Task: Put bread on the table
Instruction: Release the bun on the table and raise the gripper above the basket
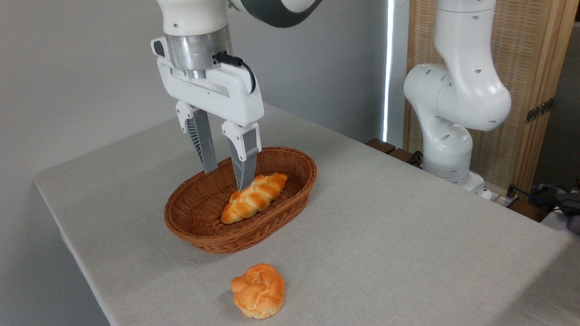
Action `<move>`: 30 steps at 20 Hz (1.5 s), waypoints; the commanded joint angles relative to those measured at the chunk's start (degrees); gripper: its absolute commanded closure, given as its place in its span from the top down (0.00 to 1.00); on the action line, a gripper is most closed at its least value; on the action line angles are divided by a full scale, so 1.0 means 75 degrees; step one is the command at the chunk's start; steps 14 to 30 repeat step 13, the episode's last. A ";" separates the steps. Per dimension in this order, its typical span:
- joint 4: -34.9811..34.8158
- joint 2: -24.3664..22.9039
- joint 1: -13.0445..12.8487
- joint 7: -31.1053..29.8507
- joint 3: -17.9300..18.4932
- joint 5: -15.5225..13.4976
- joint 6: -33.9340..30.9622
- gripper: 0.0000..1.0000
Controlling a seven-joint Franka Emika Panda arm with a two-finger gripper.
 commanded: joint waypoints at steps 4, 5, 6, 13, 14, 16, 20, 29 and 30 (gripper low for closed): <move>0.0558 0.0126 0.0069 0.0369 0.0081 -0.0353 -0.0747 1.00; 0.0559 0.0126 0.0058 0.0394 0.0081 -0.0412 -0.0748 1.00; 0.0559 0.0138 0.0069 0.0394 0.0081 -0.0424 -0.0748 1.00; 0.0547 0.0162 0.0069 0.0417 0.0140 -0.0319 -0.0736 1.00; 0.0547 0.0162 0.0069 0.0417 0.0140 -0.0319 -0.0736 1.00; 0.0547 0.0162 0.0069 0.0417 0.0140 -0.0319 -0.0736 1.00; 0.0547 0.0162 0.0069 0.0417 0.0140 -0.0319 -0.0736 1.00; 0.0547 0.0162 0.0069 0.0417 0.0140 -0.0319 -0.0736 1.00; 0.0547 0.0162 0.0069 0.0417 0.0140 -0.0319 -0.0736 1.00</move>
